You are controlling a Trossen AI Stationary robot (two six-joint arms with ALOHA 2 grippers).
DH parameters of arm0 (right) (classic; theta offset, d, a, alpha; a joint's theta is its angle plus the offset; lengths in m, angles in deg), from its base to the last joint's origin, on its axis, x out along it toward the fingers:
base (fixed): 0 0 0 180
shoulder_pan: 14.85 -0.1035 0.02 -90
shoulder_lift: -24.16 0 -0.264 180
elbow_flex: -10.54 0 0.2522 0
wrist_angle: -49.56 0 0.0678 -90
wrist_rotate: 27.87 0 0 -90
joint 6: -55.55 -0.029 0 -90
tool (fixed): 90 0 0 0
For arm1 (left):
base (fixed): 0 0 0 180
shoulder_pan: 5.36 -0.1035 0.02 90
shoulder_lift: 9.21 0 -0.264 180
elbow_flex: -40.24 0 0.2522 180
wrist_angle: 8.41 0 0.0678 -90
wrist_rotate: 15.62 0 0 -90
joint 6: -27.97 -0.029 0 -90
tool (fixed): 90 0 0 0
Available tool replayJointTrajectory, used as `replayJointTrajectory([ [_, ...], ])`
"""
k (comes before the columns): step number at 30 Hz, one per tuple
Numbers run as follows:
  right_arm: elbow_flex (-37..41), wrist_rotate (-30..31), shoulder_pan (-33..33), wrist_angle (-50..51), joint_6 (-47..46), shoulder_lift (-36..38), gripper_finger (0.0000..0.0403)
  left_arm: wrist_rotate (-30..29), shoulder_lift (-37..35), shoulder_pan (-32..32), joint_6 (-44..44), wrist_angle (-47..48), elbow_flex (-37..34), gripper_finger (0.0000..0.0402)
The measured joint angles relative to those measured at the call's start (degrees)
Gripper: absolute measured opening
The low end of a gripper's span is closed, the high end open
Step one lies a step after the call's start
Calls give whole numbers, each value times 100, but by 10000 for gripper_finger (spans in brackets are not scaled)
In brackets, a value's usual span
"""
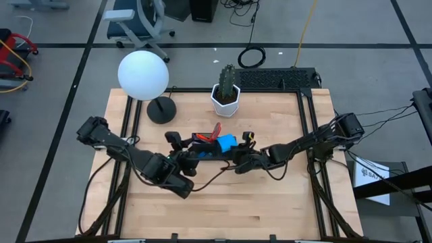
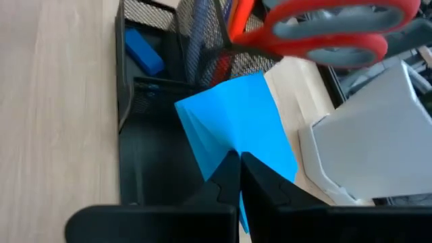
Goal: Pick and place office supplies into organizer
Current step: Put the blue sticky notes into the black desk organizer
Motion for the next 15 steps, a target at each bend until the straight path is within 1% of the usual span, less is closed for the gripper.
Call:
replayJointTrajectory([
  [11,0,-66,28,18,-75,0,0,61,0,-78,12,39,0,129],
  [15,0,-335,28,18,-132,-2,0,61,0,-64,16,49,0,129],
])
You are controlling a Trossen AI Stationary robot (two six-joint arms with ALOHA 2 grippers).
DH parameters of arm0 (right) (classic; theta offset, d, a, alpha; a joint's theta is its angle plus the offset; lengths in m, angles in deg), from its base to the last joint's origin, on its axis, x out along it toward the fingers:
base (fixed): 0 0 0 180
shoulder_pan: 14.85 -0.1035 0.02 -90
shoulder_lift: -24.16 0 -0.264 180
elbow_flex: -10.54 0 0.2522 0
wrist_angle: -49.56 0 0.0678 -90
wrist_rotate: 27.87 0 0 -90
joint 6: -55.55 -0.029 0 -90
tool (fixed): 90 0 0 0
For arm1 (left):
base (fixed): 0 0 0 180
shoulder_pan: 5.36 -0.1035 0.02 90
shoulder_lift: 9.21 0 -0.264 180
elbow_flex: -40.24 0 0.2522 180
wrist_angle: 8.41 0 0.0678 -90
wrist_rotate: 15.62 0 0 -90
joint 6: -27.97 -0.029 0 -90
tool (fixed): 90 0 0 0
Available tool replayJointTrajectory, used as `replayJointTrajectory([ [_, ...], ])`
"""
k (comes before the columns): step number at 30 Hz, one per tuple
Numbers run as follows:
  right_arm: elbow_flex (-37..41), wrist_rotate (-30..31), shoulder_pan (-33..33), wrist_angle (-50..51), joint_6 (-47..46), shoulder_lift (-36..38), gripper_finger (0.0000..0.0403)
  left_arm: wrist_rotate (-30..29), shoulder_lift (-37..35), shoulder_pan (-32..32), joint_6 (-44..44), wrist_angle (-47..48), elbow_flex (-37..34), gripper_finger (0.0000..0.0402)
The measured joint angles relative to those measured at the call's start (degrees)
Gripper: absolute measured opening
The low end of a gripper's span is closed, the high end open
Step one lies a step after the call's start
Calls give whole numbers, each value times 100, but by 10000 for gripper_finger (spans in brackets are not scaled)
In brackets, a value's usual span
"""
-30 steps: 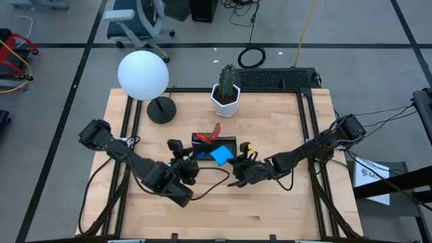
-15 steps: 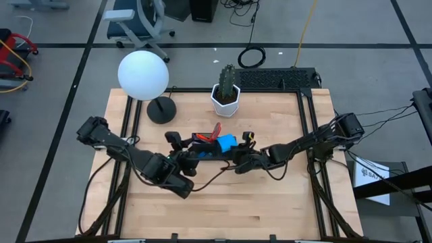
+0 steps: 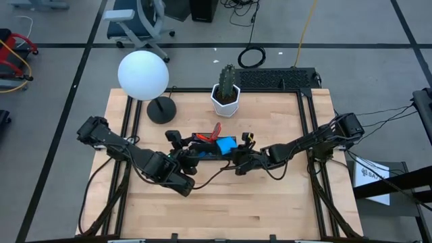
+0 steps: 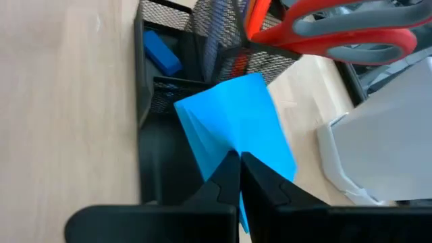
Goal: Pick and place office supplies into organizer
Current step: Put the blue sticky notes into the black desk organizer, then return to Home Position
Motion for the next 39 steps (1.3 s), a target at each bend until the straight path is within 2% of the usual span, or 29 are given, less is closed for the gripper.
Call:
replayJointTrajectory([
  [10,269,-10,156,-160,-164,0,47,3,0,3,7,2,0,129],
  [17,621,-601,401,-863,-267,-2,105,7,0,3,20,1,0,129],
  [21,636,-581,424,-946,-188,-4,125,11,0,3,19,1,0,129],
  [29,636,-590,325,-1593,259,-3,129,190,2,14,39,3,0,129],
  [35,638,-592,155,-1459,408,278,124,183,2,81,-145,-160,0,129],
  [39,638,-458,-11,-1259,766,644,124,465,2,144,-677,-572,0,129],
])
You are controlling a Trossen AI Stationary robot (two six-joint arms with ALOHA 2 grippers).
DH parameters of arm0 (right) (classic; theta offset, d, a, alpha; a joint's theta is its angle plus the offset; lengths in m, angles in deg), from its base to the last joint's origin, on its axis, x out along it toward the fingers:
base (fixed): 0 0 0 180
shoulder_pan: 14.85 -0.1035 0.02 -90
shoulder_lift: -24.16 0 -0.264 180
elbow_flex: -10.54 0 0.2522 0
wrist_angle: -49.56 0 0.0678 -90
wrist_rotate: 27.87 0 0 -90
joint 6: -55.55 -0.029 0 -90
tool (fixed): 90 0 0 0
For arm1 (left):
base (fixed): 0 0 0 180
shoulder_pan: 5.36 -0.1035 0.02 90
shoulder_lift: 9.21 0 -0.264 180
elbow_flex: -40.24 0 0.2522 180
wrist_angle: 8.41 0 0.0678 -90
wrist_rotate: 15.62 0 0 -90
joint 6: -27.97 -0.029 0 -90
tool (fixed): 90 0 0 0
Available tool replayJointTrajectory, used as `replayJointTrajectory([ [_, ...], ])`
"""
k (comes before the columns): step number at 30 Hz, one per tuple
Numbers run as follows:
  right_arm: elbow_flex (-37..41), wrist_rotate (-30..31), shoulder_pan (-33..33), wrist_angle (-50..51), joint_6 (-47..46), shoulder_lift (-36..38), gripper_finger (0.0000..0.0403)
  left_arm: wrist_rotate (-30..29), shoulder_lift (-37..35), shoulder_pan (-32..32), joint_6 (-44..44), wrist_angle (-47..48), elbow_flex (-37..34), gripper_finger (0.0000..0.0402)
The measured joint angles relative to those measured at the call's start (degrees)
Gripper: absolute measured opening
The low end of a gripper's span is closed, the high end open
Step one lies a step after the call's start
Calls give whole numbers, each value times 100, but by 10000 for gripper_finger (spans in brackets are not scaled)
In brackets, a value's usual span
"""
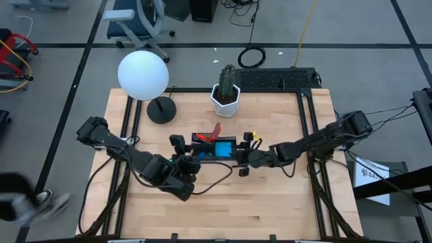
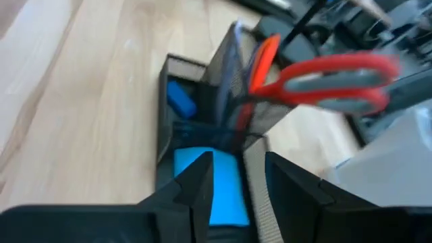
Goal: Pick and place office supplies into organizer
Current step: Return to Home Position
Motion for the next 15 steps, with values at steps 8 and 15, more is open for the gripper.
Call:
replayJointTrajectory([
  [8,0,469,-333,60,171,883,123,434,4,47,-1111,-1106,0,129],
  [15,0,471,-483,62,-207,1512,125,1245,4,-132,-2015,-2275,-1,129],
])
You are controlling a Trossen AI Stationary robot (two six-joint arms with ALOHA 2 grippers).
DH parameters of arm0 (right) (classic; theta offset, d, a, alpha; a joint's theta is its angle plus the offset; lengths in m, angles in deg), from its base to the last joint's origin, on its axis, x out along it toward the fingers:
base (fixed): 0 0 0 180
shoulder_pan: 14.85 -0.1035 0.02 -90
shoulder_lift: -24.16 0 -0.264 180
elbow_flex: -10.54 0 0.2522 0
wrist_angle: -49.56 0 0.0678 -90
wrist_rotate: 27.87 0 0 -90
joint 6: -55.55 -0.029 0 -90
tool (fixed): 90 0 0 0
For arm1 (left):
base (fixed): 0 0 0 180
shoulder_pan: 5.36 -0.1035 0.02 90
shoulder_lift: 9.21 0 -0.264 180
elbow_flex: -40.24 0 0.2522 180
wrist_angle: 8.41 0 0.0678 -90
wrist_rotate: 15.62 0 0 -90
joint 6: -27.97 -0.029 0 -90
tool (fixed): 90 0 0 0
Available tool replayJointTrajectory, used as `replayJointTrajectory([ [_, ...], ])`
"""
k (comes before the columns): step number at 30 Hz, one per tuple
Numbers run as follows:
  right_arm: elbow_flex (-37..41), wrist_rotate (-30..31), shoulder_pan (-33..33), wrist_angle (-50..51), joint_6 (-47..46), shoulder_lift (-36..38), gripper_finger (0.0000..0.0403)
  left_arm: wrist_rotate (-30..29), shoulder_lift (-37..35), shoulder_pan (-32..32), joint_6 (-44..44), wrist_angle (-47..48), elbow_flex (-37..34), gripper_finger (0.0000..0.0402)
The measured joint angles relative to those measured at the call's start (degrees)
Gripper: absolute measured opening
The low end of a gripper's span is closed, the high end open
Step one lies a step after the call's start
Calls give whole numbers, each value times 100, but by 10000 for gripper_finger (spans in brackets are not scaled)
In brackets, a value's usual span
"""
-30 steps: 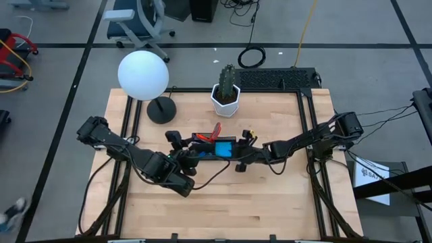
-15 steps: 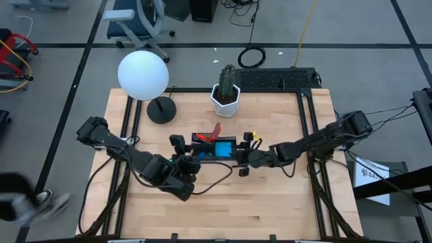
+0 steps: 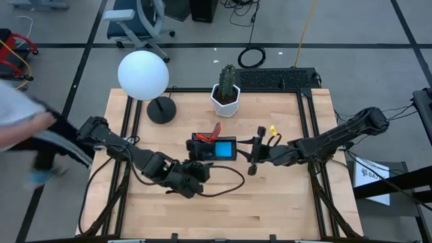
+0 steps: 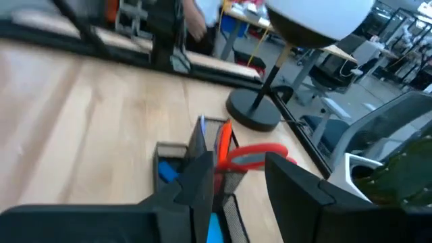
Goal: Pick and place office supplies into organizer
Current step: Return to Home Position
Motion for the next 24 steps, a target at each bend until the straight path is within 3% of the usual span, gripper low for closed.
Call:
replayJointTrajectory([
  [3,0,-2,-47,84,-423,157,124,941,0,-196,-551,-579,-160,129],
  [6,0,-6,-68,314,-668,269,124,1389,-58,-415,-975,-1203,-472,129],
  [14,0,-26,-76,785,-974,617,125,1596,-510,-1099,-1065,-2164,-1337,129],
  [20,-2,-630,-76,800,-1026,746,124,1779,-1500,-1611,-962,-3157,-2705,129],
  [24,-2,-671,-68,795,-1041,819,124,1885,-2207,-1846,-871,-3634,-3529,129],
])
